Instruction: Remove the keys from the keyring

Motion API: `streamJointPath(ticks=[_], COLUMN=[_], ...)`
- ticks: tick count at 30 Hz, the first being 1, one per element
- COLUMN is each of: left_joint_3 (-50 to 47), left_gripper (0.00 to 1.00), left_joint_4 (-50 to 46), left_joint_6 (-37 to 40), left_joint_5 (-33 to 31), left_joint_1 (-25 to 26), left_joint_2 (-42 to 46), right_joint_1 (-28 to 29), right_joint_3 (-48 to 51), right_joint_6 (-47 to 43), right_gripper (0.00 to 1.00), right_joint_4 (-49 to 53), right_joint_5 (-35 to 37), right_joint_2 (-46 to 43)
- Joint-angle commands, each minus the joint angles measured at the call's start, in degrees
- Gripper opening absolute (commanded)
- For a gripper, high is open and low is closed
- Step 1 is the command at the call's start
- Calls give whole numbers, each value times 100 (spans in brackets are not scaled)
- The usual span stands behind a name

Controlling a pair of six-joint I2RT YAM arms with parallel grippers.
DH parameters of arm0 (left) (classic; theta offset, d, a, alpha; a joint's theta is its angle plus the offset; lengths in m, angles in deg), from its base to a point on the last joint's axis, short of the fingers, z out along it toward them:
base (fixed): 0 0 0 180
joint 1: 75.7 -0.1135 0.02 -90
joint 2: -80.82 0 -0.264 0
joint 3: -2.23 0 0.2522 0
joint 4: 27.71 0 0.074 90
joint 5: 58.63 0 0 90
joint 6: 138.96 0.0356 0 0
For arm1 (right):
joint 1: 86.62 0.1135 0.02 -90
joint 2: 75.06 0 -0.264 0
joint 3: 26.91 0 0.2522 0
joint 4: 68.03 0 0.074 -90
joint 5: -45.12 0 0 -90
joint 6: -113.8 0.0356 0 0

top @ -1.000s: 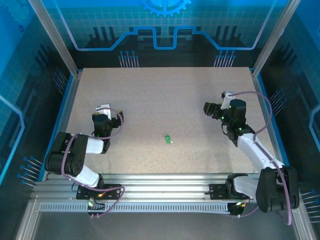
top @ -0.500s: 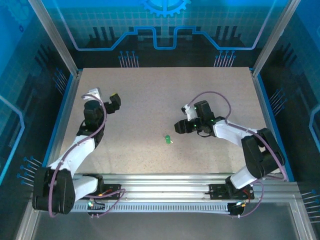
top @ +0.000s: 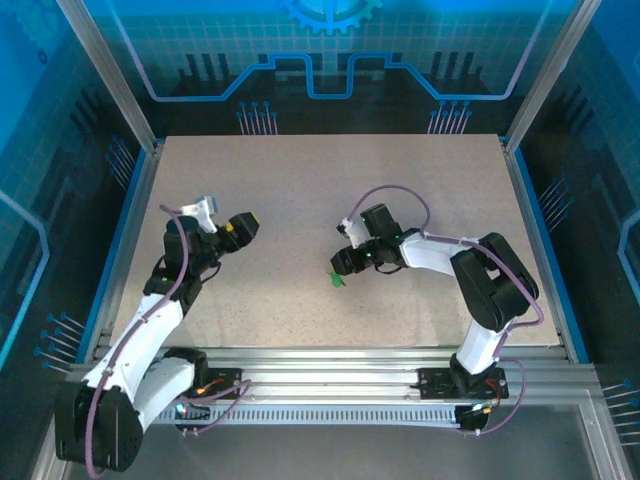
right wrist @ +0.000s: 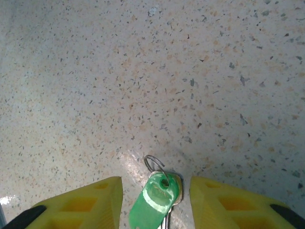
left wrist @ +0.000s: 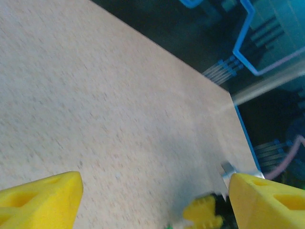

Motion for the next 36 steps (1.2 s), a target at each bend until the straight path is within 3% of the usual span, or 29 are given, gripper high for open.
streamJointPath(ticks=[1, 10, 23, 33, 36], left_joint_3=[-167, -411, -594, -703, -705], left_gripper=[81, 81, 81, 81, 81], left_joint_4=[-579, -797, -637, -632, -675], left_joint_6=[-100, -203, -402, -446, -437], left_joint_5=[422, 190, 81, -27, -86], left_joint_1=[321, 1293, 1314, 1312, 1314], left_joint_2=[251, 158, 132, 163, 172], right_joint_1=[96, 192, 318, 348, 372], right_joint_3=[-167, -257, -450, -575, -579], right_joint_6=[-147, -254, -371, -491, -523], right_gripper=[42, 41, 34, 16, 15], right_joint_4=[139, 231, 280, 489, 539], right_joint_5=[-37, 8, 94, 99, 140], right_joint_2=[123, 328, 560, 617, 610])
